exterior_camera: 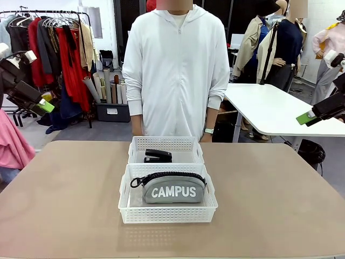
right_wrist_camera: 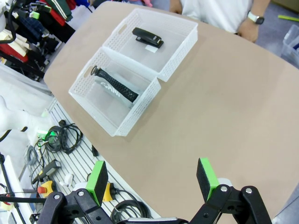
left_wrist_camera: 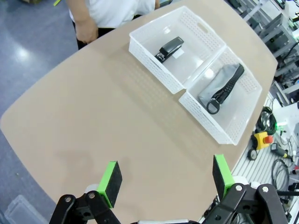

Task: Distribute items into two baskets.
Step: Place the picked Stapler into the Organizing basket as instructed by the person.

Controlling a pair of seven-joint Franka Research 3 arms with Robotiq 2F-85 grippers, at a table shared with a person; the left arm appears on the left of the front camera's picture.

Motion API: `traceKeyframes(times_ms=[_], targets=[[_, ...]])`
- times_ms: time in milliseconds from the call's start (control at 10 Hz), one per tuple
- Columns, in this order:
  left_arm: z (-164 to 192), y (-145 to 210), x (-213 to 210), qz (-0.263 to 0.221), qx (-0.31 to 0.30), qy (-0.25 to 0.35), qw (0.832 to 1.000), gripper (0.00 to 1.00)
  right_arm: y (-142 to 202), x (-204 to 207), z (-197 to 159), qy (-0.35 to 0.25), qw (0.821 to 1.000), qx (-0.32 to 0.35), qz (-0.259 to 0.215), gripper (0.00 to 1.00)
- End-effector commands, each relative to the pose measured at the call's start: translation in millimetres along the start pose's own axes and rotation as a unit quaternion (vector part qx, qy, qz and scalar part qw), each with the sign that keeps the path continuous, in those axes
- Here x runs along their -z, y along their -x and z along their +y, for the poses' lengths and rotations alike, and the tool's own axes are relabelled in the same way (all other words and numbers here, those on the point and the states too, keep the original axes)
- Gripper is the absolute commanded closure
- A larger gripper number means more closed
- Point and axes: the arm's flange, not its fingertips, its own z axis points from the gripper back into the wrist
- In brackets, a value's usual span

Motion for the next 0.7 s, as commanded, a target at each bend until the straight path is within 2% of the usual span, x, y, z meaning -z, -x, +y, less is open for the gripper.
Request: traceKeyframes(times_ms=[0, 600], targets=[[-0.1, 0.8, -0.8, 0.005, 0.002, -0.003, 1.0, 0.0, 0.2, 0.9, 0.9, -0.005, 1.0, -0.005, -0.011, 0.0], [-0.1, 0.8, -0.8, 0.005, 0.002, -0.003, 1.0, 0.0, 0.2, 0.9, 0.9, -0.005, 1.0, -0.005, -0.011, 0.0]])
